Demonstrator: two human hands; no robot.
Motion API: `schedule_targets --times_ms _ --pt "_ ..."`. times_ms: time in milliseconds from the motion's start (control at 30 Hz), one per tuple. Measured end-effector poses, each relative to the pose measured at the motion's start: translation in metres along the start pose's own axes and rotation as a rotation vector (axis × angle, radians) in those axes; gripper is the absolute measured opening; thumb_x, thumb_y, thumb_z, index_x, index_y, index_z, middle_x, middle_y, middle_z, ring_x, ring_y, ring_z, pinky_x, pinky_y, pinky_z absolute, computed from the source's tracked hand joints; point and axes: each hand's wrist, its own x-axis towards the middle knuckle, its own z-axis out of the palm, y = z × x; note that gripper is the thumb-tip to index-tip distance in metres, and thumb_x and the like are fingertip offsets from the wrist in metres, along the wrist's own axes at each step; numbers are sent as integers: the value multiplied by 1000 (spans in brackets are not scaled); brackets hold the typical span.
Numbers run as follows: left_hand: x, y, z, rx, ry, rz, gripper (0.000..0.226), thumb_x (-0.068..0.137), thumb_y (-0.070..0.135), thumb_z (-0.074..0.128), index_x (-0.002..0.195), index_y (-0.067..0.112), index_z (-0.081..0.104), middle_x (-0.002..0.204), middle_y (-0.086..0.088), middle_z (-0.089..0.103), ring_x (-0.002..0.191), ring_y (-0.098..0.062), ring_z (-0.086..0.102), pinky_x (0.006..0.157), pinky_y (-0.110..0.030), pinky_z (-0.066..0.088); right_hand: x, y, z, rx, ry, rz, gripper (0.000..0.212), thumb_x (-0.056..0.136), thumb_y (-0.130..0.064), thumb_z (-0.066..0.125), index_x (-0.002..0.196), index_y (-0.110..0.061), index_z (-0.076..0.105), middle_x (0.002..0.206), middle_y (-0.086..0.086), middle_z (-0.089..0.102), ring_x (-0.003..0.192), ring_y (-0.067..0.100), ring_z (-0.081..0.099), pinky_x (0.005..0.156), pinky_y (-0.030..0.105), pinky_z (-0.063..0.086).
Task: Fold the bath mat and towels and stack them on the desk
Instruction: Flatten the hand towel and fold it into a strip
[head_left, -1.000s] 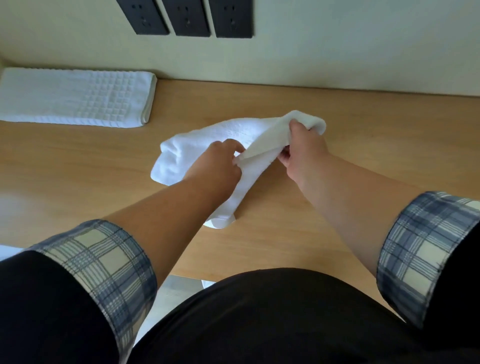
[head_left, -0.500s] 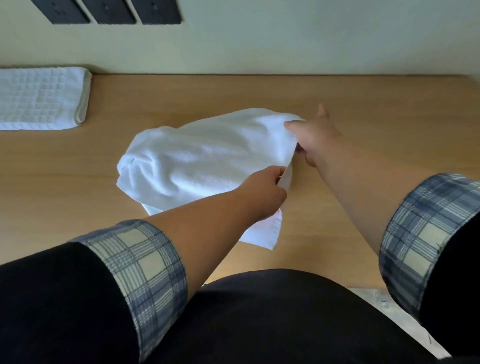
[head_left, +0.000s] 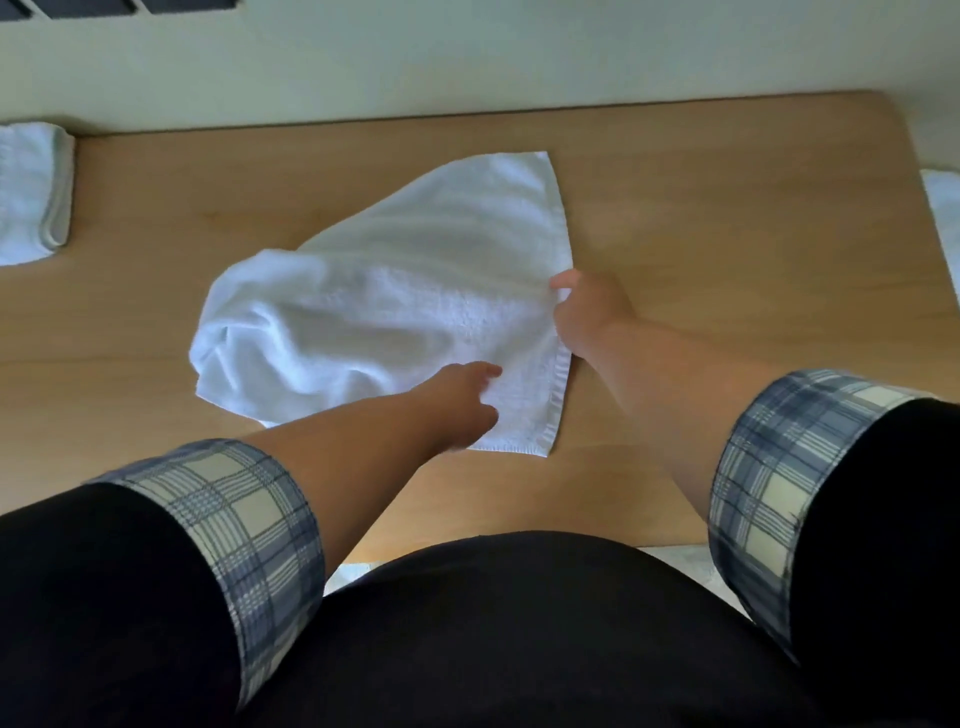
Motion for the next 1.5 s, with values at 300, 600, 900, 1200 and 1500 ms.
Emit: schedule_targets --times_ms 300,600,900,1200,1500 --pt "-15 10 -30 90 152 12 45 89 10 41 117 36 65 125 12 62 97 -10 61 78 -24 46 -30 -27 35 -315 -202 -237 37 89 -16 56 125 -20 62 125 -1 60 109 24 59 89 38 54" --pt "-64 -105 -121 43 1031 -190 44 88 19 46 131 27 48 133 0 50 124 -25 42 104 -38 30 -46 -120 70 -271 -120 -502 32 93 -31 54 122 -21 62 117 7 56 109 29 55 93 38 47" --pt "-47 -184 -153 -825 296 -418 25 95 35 54 80 15 57 57 1 50 50 -15 41 46 -24 30 -83 -206 159 -453 -194 -490 94 68 -71 70 142 -25 34 127 10 46 110 33 52 95 42 44" --pt "-49 -188 -211 -795 16 -59 37 97 57 46 121 32 60 113 13 70 100 -7 66 90 -37 43 -84 -203 145 -20 -65 -162 9 91 -28 57 96 -21 57 87 -5 63 84 19 62 65 26 39" --pt "-49 -186 -199 -930 -179 -320 29 100 38 54 100 10 53 57 4 48 41 -8 42 54 -35 59 -98 -199 141 606 4 -9 34 91 -50 46 116 -38 66 112 -8 72 110 16 65 102 49 49"
